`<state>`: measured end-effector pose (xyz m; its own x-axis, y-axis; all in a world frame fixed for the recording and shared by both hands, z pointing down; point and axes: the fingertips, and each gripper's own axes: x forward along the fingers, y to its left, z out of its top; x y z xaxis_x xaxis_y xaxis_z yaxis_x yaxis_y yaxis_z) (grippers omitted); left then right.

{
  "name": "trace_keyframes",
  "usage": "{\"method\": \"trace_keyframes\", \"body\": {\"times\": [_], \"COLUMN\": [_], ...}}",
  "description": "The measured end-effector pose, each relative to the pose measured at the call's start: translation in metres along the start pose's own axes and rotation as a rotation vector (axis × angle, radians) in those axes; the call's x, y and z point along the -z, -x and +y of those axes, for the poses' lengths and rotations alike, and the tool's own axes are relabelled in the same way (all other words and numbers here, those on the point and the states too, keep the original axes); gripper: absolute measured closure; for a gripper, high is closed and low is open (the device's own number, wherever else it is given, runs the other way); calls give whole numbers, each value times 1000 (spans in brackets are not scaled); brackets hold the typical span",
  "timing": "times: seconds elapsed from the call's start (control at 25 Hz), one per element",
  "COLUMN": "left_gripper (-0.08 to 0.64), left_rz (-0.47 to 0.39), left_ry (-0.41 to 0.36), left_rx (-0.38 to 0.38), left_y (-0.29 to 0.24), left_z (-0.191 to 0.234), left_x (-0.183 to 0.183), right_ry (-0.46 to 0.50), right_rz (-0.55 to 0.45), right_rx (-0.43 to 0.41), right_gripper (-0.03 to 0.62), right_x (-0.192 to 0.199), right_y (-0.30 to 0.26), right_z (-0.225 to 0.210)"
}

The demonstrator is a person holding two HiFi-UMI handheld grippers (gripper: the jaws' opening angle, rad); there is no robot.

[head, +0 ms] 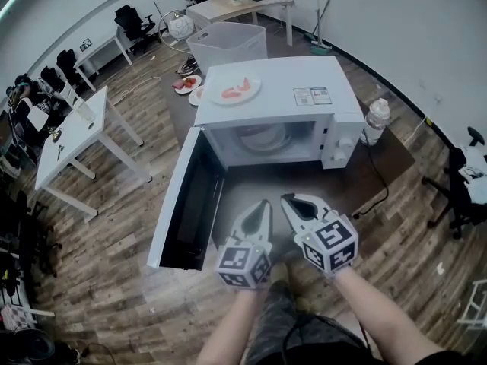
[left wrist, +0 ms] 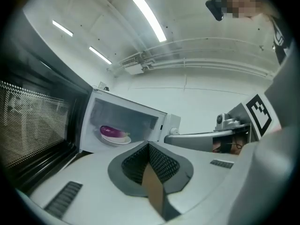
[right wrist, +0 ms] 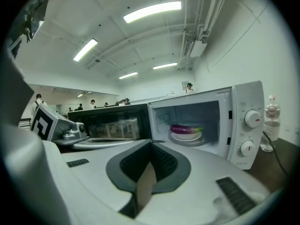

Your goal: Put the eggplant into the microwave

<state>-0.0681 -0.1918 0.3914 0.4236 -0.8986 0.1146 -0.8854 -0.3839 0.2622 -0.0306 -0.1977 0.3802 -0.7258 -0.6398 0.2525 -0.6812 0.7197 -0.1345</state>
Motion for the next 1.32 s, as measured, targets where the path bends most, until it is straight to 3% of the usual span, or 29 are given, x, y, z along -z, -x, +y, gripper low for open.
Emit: {"method": "trace_keyframes", "body": {"times": [0.48,0.84,1.04,1.32], "left_gripper": [560,560,560,560], "left_rz": [-41,-96,-80,-15], "left_ry": [-34,-31,-11,56], "left_rx": [48,23,38,130], "left_y": [72,121,137,158], "left_z": [-49,-70,-72,-72], "left_x": [-23,-32,-32,-30], "right_ry": [70,98,86,96], "right_rz": [-46,-71,-71,-77], "right_rx": [-121,-127,-125,-108], "right_gripper": [592,592,592,592], "right_x": [-27,-28,-27,-38], "right_y": [60,101,116,125], "right_z": [76,111,125,148]}}
